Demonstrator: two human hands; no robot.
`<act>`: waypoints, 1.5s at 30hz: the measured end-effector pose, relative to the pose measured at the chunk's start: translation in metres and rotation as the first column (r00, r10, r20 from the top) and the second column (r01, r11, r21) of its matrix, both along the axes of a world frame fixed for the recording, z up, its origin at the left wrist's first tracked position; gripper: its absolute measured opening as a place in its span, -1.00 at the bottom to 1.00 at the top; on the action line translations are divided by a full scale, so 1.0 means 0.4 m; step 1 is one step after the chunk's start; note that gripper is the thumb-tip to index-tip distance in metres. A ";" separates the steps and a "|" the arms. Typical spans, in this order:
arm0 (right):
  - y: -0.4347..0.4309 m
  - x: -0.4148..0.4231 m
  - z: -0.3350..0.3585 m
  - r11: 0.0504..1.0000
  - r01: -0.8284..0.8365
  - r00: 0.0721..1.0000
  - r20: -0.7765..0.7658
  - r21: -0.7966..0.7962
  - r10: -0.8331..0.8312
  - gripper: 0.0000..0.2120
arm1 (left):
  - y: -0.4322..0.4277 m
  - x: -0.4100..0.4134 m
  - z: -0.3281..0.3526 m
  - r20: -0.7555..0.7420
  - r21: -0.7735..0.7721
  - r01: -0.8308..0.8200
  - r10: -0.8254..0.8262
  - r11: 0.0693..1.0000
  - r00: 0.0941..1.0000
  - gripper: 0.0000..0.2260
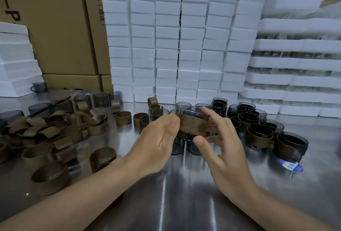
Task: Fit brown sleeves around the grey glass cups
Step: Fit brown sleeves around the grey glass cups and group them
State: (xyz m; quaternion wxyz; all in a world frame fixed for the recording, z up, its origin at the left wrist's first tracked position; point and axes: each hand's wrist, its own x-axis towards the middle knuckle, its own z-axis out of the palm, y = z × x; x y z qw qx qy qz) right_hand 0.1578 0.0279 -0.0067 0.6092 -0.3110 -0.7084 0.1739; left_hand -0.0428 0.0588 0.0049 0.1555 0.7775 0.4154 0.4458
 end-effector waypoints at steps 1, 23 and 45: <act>0.000 0.001 0.000 1.000 0.000 1.000 0.003 0.004 0.000 -0.39 | -0.004 0.000 0.002 -0.016 0.013 -0.010 0.010 1.000 1.000 -0.21; 0.003 0.238 0.052 0.928 0.353 0.827 0.424 0.117 -0.369 -0.69 | 0.019 -0.005 0.008 -0.112 0.181 -0.210 0.232 0.961 0.966 -0.77; 0.021 0.301 0.010 0.881 0.470 0.777 0.496 -0.048 -0.387 -0.74 | 0.011 -0.013 0.011 -0.214 0.154 -0.303 0.331 0.940 0.919 -0.85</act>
